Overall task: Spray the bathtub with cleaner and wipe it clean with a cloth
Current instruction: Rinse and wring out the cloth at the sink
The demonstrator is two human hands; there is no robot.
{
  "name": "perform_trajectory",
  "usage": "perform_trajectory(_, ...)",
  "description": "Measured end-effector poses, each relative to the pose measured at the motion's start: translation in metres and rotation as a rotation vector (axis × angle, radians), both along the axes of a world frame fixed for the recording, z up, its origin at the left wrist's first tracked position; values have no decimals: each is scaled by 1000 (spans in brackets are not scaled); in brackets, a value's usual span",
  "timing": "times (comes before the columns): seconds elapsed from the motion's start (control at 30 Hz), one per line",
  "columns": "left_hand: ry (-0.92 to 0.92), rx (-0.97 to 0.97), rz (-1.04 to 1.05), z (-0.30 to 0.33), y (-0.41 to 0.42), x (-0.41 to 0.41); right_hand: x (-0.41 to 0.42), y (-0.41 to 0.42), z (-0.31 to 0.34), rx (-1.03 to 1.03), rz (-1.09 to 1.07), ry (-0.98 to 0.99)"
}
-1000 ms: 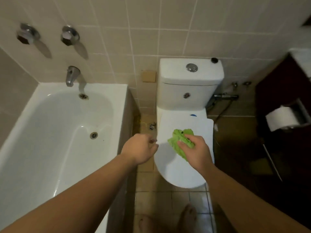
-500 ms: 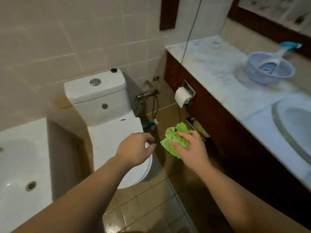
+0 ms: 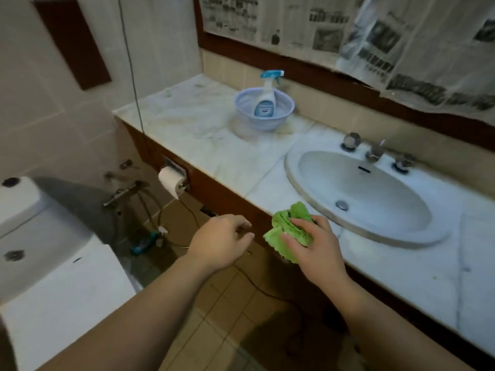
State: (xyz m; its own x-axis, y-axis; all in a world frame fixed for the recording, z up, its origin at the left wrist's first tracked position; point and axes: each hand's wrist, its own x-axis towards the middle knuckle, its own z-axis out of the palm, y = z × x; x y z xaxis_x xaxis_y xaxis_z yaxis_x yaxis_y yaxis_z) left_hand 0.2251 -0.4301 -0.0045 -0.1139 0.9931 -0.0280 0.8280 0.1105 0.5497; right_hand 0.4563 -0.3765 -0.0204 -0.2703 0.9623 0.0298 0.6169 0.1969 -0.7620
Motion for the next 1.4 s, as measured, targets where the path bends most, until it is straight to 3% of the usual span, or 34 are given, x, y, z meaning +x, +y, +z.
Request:
perform_trajectory(0.6, 38, -32, -468, -48, 273, 74, 92, 171, -47, 40, -535, -85)
perform_trajectory(0.73, 159, -66, -626, -78, 325, 89, 104, 197, -64, -11, -617, -117)
perform_trajectory(0.83, 251, -114, -706, -98, 343, 95, 113, 211, -76, -74, -631, -167)
perform_trajectory(1.03, 366, 111, -715, -125, 363, 101, 133, 254, -99, -170, -601, -196)
perform_trajectory(1.23, 408, 90, -756, -121, 380, 105, 134, 304, -124, -275, -486, -165)
perform_trajectory(1.4, 426, 57, -711, -122, 390, 104, 149, 319, -131, -249, -596, -169)
